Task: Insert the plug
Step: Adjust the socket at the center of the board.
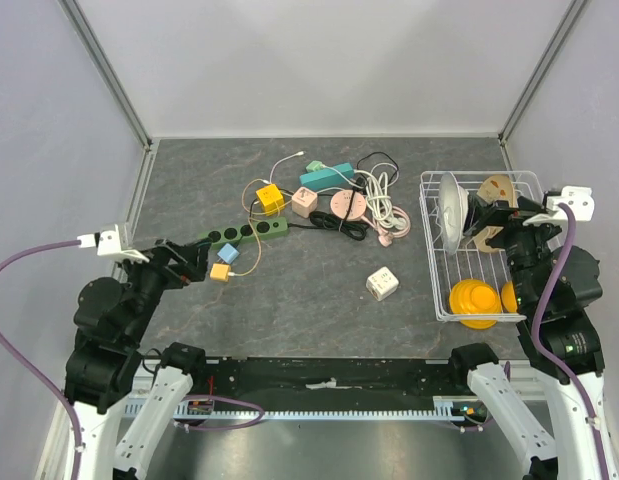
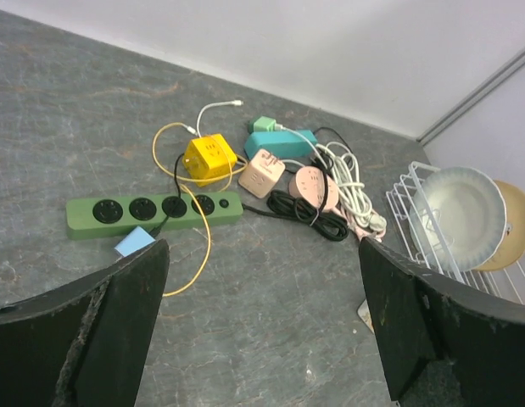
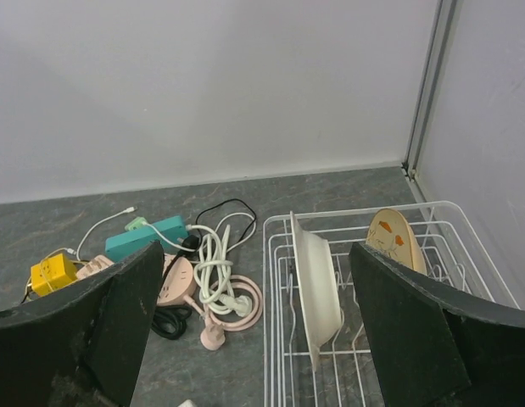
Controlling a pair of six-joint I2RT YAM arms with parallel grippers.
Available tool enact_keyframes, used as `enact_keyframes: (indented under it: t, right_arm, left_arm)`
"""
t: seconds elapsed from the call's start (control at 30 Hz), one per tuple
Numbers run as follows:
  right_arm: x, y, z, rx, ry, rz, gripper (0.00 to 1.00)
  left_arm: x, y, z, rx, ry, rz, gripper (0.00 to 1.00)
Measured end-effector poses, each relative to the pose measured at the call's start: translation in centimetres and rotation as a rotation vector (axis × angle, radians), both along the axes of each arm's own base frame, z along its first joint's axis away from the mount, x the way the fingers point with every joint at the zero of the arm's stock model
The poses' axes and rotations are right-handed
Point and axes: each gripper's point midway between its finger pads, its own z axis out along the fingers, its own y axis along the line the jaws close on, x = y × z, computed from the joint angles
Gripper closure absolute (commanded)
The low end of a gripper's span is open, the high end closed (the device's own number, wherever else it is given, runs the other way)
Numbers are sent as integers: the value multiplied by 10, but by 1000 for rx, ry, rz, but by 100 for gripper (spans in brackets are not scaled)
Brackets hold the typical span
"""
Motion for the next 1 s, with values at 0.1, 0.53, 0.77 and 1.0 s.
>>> enact_keyframes:
  t: [0.1,0.53,0.77,1.0]
  right_arm:
    - [0,5,-2,2,4,27,2]
    - [35,63,-71,46,241,290,2]
    - [50,77,-106,34,365,349,2]
    - [54,92,-139,33,470,429,2]
  left_arm:
    - [6,-4,-13,5,27,-15,0]
    - [33,-17,-88,39,194,-47,0]
    - [53,-20,-137,75,374,-31,1]
    - [85,-16,-217,153,694,13,6]
